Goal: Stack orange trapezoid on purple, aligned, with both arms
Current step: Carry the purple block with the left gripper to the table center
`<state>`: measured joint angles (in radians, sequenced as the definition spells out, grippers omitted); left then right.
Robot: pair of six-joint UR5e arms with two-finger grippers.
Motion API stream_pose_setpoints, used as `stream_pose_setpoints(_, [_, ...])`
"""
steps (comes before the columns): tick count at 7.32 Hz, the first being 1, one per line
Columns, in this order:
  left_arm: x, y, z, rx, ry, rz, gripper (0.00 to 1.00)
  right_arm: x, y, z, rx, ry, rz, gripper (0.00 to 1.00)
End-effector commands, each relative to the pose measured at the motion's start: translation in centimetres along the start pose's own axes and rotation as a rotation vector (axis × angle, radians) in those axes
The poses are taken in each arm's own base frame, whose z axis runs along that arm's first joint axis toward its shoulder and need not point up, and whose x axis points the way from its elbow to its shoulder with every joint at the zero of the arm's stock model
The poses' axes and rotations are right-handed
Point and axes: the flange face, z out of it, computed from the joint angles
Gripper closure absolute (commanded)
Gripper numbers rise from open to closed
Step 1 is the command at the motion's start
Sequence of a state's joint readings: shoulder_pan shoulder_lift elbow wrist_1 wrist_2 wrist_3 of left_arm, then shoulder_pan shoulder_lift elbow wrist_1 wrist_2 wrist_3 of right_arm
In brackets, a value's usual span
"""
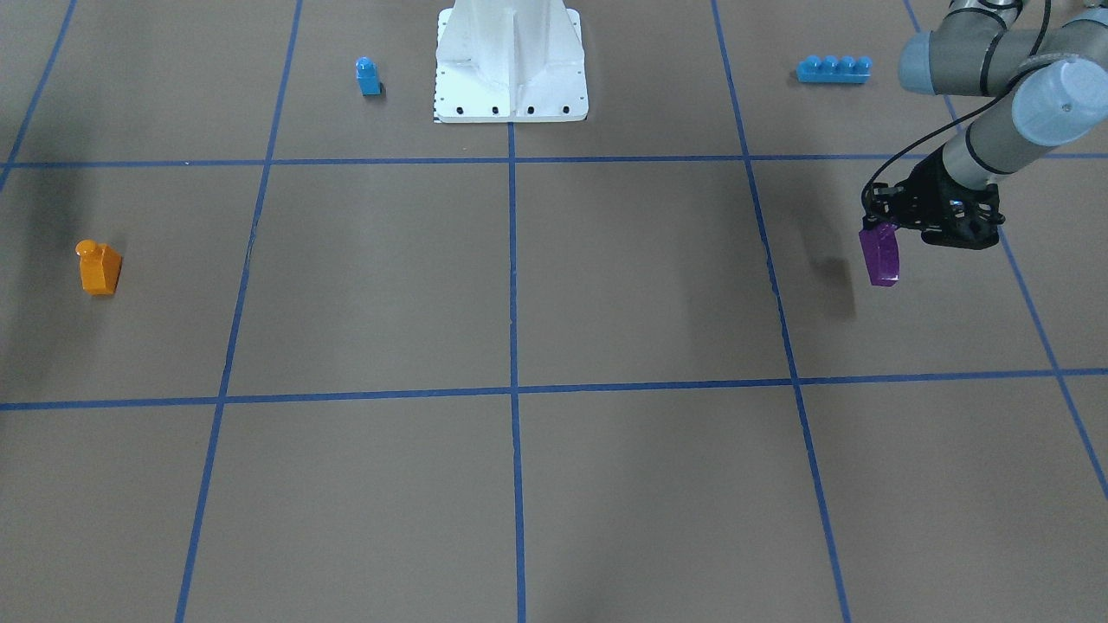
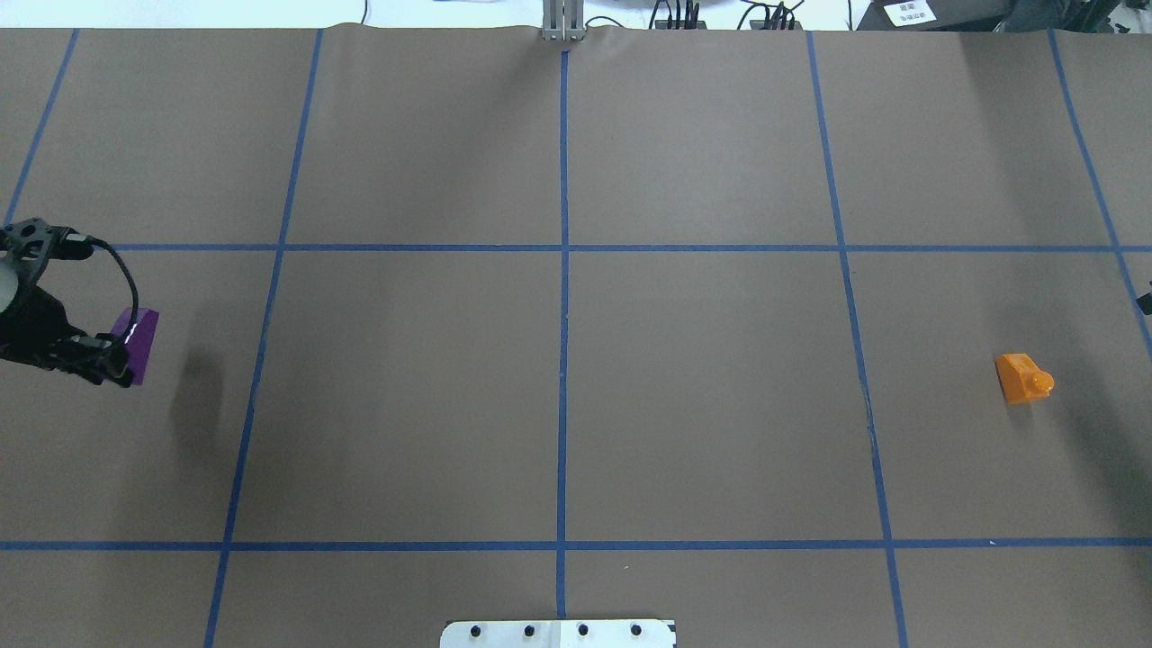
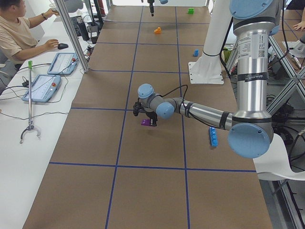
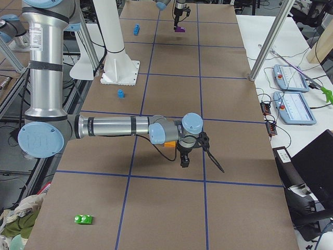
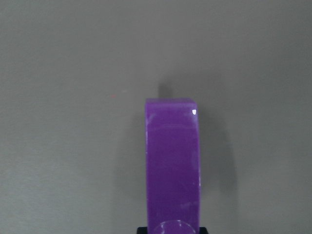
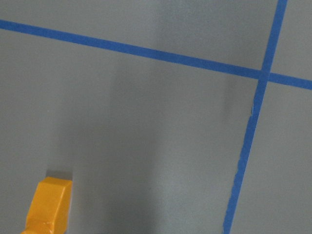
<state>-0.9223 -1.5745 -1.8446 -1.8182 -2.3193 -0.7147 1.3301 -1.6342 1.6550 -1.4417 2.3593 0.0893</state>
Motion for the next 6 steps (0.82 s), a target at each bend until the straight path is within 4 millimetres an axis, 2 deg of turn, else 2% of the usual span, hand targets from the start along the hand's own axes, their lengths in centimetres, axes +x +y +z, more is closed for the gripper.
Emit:
stream_pose_setpoints(1, [16.0,-4.5,-4.1,0.022,0.065,-0.030,1.00,-0.4,-0.3,-0.5,0.011,-0.001,-0.009,0.00])
stream_pose_setpoints(2, [24.9,-2.7,-1.4,-0.022,0.083,-0.062,1.00,-0.6,-0.5,-0.7,0.015,-0.001,-0.012,0.00])
stream_pose_setpoints(3, [30.5,-2.6,0.3,0.011,0.063,-0.066,1.00,-0.7,-0.6,-0.6,0.014,-0.001,-0.013,0.00])
stream_pose_setpoints(4, [37.9,-4.2,2.4,0.014,0.055,-0.033,1.00,-0.6,-0.6,-0.7,0.015,-0.001,-0.012,0.00])
stream_pose_setpoints(5, [44.4,-8.0,3.2,0.008,0.030,-0.044,1.00,-0.6,-0.5,-0.7,0.015,-0.003,-0.012,0.00])
stream_pose_setpoints(6, [46.7,-8.9,4.4,-0.009,0.013,-0.048,1.00,-0.6,-0.5,-0.7,0.015,-0.003,-0.012,0.00])
